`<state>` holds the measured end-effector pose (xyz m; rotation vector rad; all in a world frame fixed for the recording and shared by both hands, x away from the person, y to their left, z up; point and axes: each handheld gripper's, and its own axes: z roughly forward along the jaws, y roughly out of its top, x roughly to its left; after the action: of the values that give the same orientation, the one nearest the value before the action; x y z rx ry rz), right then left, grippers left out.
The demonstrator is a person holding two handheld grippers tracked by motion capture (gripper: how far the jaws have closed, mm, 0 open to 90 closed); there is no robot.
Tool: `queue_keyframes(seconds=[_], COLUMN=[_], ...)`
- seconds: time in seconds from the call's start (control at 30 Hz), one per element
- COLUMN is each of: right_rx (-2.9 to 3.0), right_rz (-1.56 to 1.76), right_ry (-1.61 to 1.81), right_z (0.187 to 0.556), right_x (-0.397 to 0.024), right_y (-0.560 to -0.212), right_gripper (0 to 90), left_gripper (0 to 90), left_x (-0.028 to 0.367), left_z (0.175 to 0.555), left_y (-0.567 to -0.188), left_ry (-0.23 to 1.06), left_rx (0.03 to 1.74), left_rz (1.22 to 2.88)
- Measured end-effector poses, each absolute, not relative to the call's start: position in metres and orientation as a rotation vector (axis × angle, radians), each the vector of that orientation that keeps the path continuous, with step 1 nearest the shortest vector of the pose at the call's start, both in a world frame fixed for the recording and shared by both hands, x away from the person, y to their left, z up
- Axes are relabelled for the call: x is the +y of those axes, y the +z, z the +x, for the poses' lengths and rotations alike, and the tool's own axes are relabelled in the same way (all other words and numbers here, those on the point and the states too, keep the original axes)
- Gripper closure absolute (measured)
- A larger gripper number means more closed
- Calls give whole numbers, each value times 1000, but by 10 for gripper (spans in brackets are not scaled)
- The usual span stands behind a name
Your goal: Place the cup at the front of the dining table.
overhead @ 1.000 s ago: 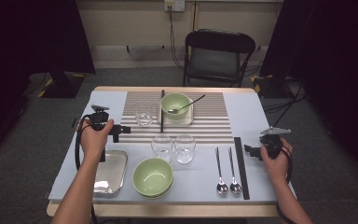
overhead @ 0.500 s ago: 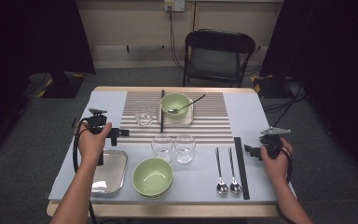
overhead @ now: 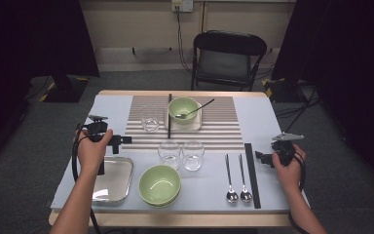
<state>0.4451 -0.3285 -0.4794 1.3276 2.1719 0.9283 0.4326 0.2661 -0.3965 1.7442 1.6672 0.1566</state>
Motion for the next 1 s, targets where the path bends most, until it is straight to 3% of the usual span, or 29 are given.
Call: queue_keyframes(seconds=[1.0], right_rx=[2172], right_rz=[1328], right_ry=[929], right_z=[445], right_x=[-329], right_y=[-479], right_gripper=[161], left_gripper=[249], left_x=[278], left_z=[420], left_y=[-402], left_ry=[165], left_rx=[1663], left_rz=[1748])
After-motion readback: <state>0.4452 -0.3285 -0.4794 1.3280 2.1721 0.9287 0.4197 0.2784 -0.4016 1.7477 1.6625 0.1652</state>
